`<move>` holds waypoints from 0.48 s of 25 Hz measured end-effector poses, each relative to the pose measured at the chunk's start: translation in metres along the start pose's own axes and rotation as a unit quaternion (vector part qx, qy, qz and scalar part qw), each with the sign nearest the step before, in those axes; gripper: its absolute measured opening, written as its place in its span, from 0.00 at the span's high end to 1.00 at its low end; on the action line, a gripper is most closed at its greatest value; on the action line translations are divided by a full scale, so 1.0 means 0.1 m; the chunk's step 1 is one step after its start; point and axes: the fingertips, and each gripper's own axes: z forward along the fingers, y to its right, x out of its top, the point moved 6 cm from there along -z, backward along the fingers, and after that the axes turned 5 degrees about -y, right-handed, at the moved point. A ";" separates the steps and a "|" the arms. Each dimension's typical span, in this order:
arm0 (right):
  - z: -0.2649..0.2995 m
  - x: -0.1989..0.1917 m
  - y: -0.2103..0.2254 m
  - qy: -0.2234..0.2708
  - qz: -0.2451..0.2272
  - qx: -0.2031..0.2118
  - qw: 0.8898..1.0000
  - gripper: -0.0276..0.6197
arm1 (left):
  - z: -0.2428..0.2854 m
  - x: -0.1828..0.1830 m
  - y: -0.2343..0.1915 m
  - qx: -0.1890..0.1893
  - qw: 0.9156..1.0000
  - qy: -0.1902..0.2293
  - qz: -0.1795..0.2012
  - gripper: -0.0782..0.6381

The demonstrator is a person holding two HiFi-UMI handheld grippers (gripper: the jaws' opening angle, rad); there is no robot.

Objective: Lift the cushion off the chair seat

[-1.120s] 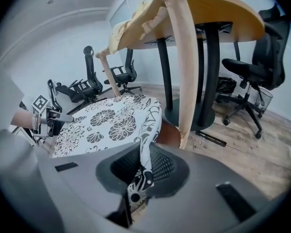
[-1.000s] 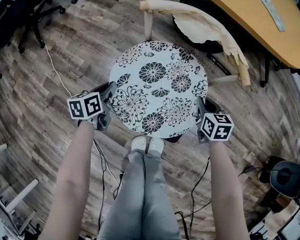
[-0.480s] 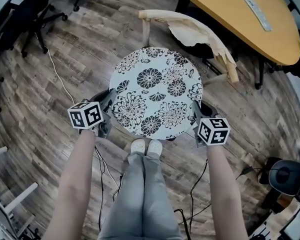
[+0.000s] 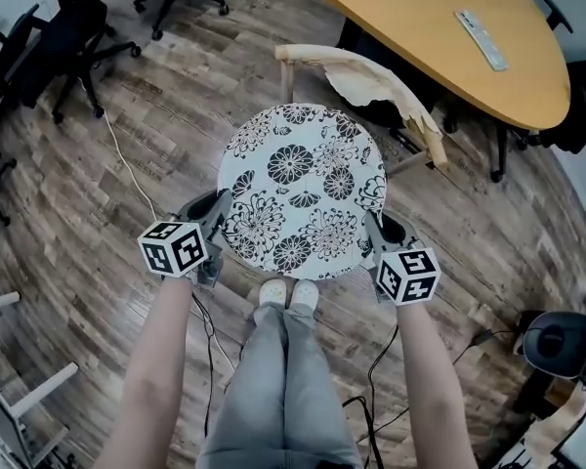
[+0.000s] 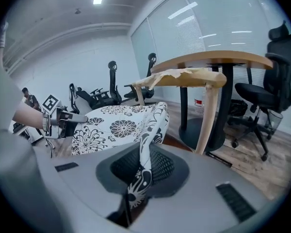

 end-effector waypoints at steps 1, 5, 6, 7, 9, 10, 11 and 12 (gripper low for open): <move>-0.04 0.03 -0.03 0.004 0.000 0.001 1.000 0.88 | -0.05 0.02 0.04 0.000 1.000 0.003 0.002 0.84; -0.20 0.19 -0.10 0.026 -0.004 0.006 1.000 0.88 | -0.23 0.14 0.21 -0.002 1.000 0.024 0.017 0.84; -0.24 0.23 -0.11 0.032 -0.005 0.008 0.999 0.88 | -0.27 0.16 0.26 -0.003 0.999 0.028 0.024 0.84; -0.28 0.26 -0.13 0.037 -0.008 0.009 0.999 0.88 | -0.32 0.18 0.30 -0.004 0.999 0.032 0.031 0.84; -0.36 0.31 -0.16 0.043 -0.013 0.011 0.999 0.88 | -0.40 0.21 0.38 -0.005 0.999 0.038 0.038 0.84; -0.39 0.33 -0.18 0.045 -0.014 0.011 0.999 0.88 | -0.43 0.21 0.41 -0.005 0.998 0.041 0.041 0.84; -0.42 0.35 -0.19 0.046 -0.015 0.012 0.999 0.88 | -0.47 0.22 0.44 -0.004 0.998 0.042 0.043 0.84; -0.45 0.38 -0.21 0.048 -0.015 0.012 0.999 0.88 | -0.51 0.24 0.47 -0.003 0.998 0.044 0.046 0.84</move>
